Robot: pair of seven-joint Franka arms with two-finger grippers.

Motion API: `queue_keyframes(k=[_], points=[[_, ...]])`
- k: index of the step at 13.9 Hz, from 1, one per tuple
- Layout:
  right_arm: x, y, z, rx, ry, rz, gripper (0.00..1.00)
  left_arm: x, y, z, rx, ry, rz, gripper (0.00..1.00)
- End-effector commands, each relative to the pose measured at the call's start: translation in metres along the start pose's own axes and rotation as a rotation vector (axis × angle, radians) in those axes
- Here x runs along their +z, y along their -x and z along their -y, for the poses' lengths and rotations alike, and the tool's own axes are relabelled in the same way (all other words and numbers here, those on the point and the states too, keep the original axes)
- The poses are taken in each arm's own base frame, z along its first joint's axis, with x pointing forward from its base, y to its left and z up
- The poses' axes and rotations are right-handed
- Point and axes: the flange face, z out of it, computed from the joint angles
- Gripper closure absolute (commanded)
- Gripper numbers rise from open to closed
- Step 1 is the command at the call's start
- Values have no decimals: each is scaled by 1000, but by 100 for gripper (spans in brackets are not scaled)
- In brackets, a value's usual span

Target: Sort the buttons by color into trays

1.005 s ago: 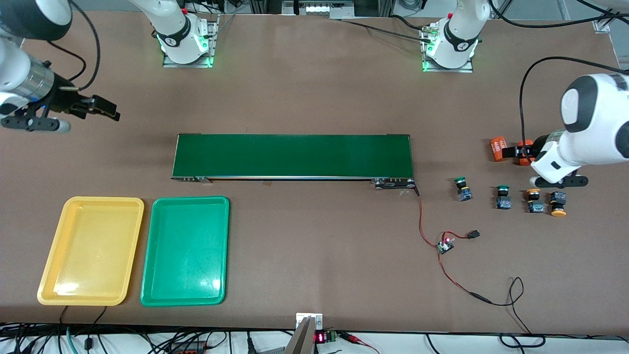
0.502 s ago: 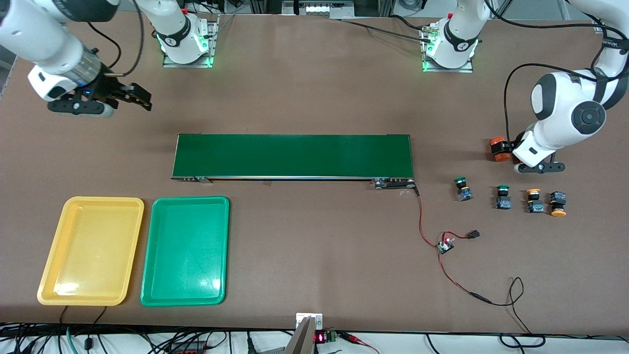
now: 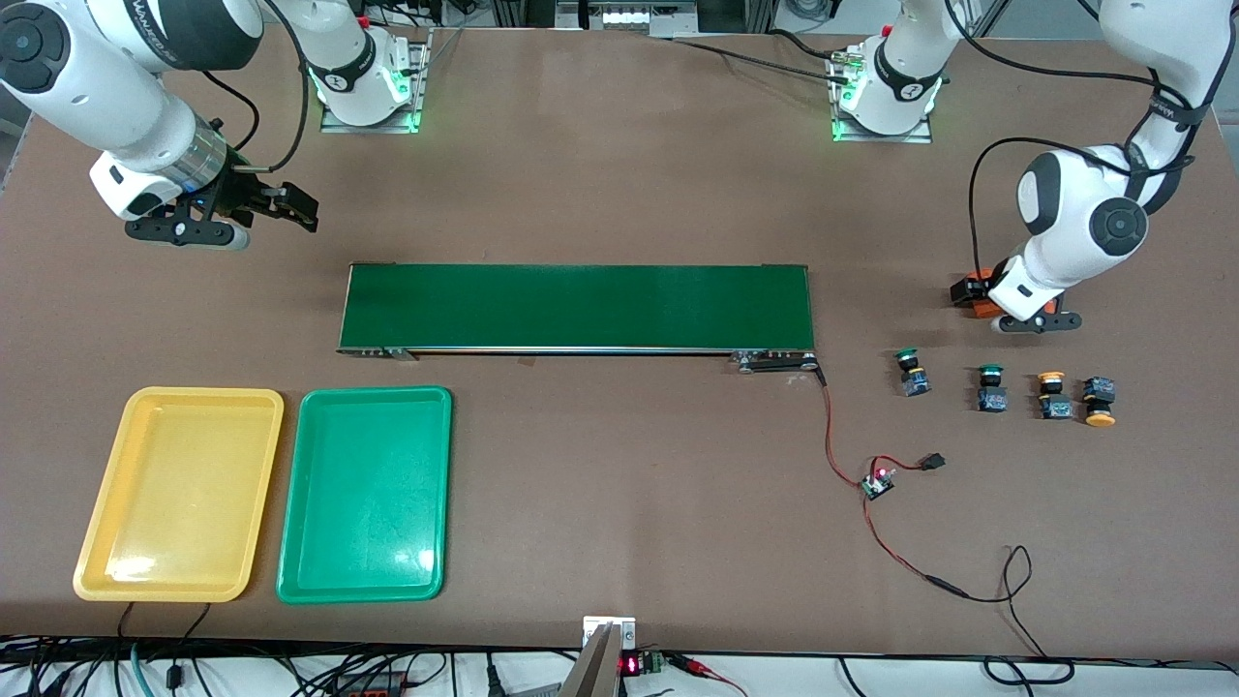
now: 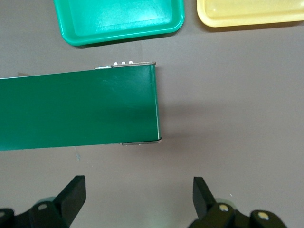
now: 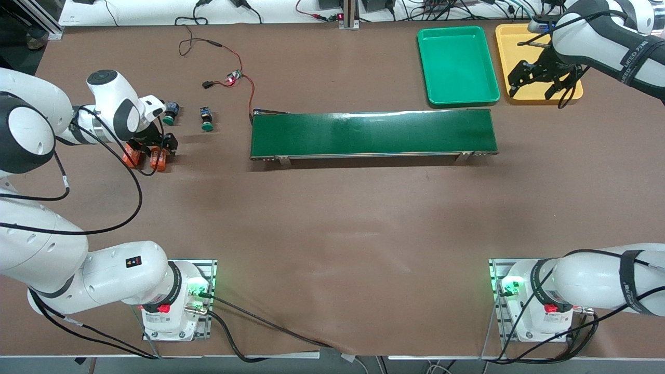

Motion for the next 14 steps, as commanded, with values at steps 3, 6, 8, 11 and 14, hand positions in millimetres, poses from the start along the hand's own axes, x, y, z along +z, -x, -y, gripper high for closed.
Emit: queue_keyframes(k=[3, 6, 8, 11, 14], points=[[-2, 0, 9, -14, -10, -21, 0, -26, -7, 0, 114, -22, -55, 76], [-3, 0, 8, -12, -11, -24, 0, -66, -26, -21, 271, -49, -127, 77], [-4, 0, 7, -11, -11, -26, 0, -98, -36, -58, 381, -62, -110, 77], [-4, -5, 8, -10, -11, -26, 0, -149, -59, -135, 536, -66, 6, 77], [-4, -5, 6, -6, -12, -26, 0, -180, -67, -211, 741, -29, 87, 77]])
